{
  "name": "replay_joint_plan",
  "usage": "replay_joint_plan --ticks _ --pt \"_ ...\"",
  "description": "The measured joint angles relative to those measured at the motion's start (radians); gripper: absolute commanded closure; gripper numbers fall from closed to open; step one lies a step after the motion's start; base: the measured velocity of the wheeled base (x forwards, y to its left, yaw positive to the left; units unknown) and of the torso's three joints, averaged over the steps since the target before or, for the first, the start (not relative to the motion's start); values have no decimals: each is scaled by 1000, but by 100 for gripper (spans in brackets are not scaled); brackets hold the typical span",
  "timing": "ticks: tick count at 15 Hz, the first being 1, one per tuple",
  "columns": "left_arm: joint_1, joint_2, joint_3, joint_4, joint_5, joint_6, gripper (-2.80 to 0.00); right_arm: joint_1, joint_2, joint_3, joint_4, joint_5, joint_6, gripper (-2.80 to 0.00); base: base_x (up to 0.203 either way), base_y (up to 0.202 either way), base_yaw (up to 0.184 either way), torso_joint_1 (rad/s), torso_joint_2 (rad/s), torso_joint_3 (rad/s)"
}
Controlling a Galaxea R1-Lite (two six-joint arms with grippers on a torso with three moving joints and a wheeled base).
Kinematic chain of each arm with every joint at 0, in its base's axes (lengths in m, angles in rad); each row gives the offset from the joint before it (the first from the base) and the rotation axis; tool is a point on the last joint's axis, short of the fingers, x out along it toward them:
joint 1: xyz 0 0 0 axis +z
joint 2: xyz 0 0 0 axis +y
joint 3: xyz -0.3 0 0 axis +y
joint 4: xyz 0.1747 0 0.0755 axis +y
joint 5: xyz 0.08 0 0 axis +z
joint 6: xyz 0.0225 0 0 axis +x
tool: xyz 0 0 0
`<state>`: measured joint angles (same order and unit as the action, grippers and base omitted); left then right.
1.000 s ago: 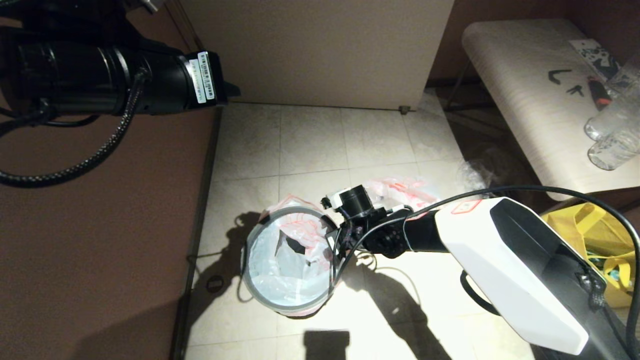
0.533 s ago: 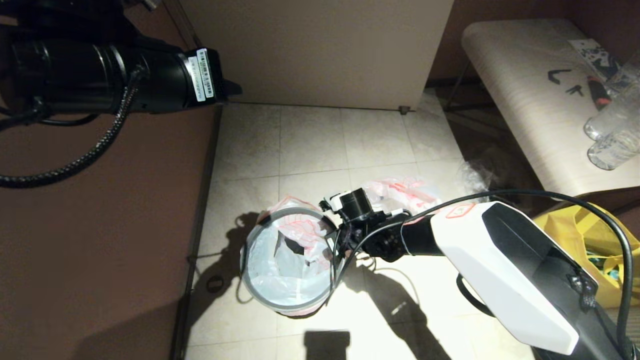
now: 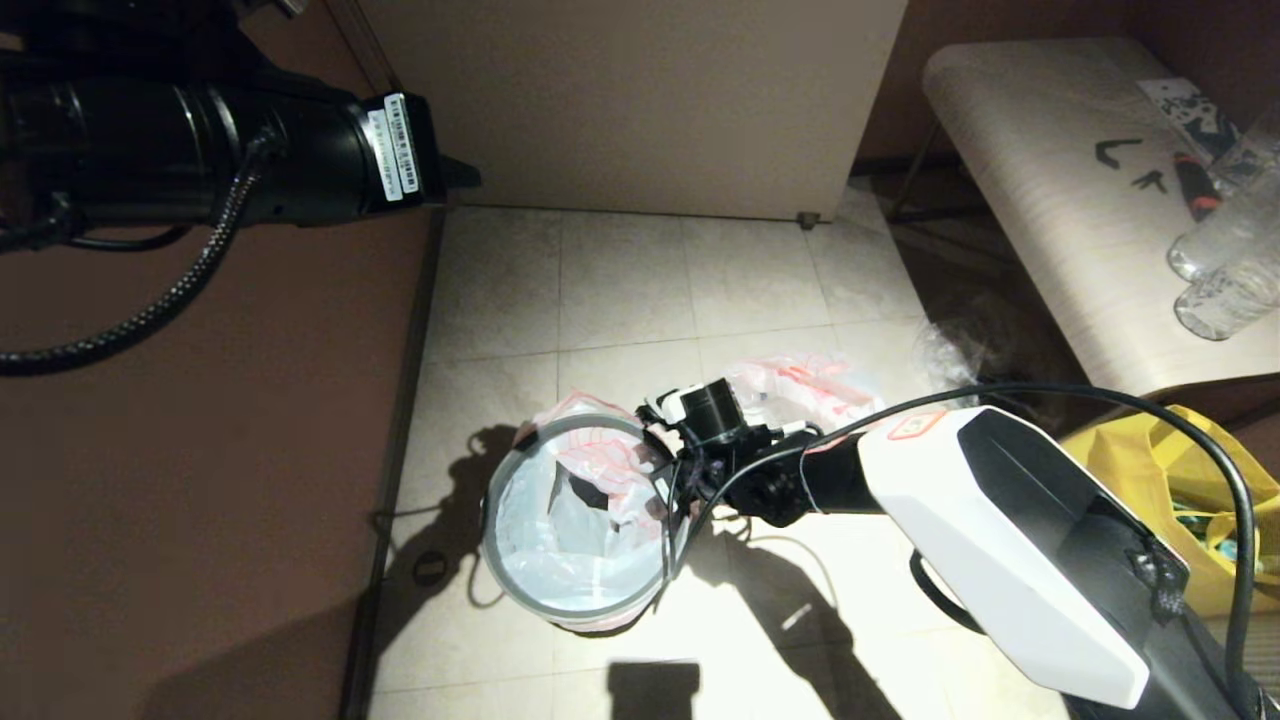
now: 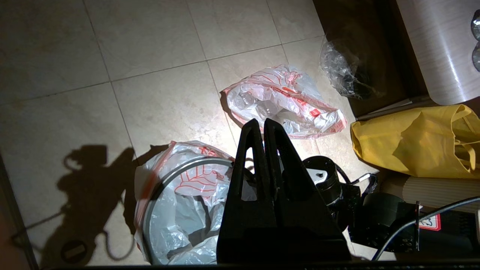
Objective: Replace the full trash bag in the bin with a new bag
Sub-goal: Place the trash can ring on the trash can
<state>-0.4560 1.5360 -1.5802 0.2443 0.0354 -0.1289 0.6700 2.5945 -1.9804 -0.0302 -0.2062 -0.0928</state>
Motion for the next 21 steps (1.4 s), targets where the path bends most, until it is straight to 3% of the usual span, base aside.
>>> replay_joint_plan --ticks 7,8,16,19,21 --pt "0 -3 0 0 0 0 0 9 13 0 -2 -2 -34 0 0 0 0 0 0 0" --pt "0 -3 0 0 0 0 0 9 14 0 -3 -3 -37 -280 0 0 0 0 0 0" --pt "4 6 -1 2 1 3 0 33 -45 30 -9 -20 11 -280 0 0 0 0 0 0" --pt "30 43 -7 3 -17 5 0 48 -147 166 -13 23 134 -280 0 0 0 0 0 0" --pt "45 64 7 3 -74 -6 0 50 -220 299 -25 111 248 -280 0 0 0 0 0 0"
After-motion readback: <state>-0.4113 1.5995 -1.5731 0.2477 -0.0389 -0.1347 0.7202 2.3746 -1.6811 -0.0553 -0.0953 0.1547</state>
